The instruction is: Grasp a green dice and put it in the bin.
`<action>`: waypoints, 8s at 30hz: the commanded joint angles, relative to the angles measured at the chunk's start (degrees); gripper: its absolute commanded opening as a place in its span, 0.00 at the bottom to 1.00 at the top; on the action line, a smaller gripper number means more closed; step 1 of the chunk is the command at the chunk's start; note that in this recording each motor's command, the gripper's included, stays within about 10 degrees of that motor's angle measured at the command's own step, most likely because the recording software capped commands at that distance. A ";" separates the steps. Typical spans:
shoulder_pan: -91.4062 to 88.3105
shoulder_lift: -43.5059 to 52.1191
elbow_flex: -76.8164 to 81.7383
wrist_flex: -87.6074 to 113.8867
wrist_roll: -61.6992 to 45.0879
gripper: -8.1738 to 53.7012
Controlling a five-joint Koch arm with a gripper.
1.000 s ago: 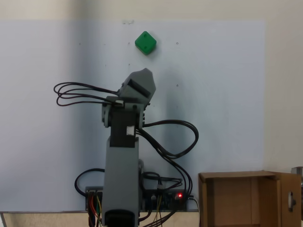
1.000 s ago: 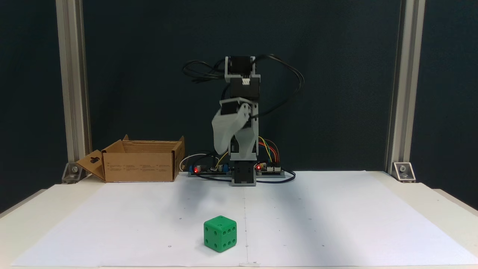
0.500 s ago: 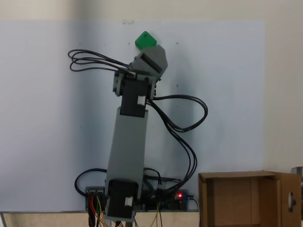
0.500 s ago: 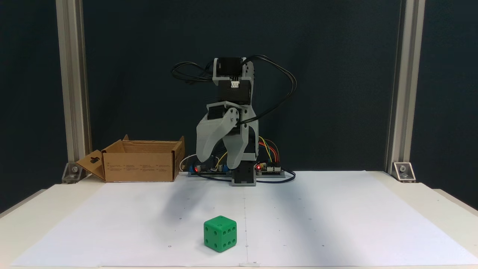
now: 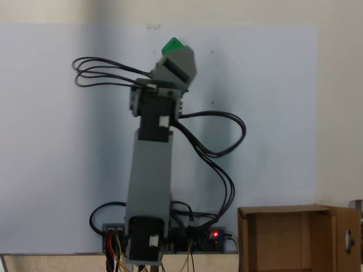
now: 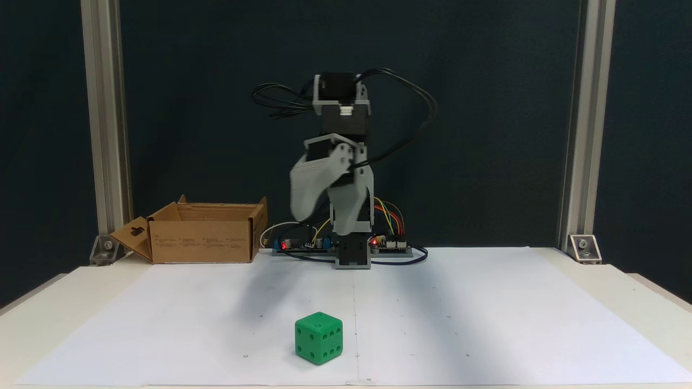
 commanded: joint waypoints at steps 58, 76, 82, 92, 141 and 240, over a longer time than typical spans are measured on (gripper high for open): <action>0.35 -17.84 -15.73 -3.87 4.92 0.65; 0.53 -21.01 -15.73 -2.11 4.48 0.74; 0.53 -21.45 -15.73 -2.81 4.48 0.77; 0.79 -23.99 -15.73 -5.80 4.48 0.79; 4.31 -32.61 -15.64 -10.28 4.48 0.32; 103.89 -3.87 0.35 -8.88 -39.73 0.86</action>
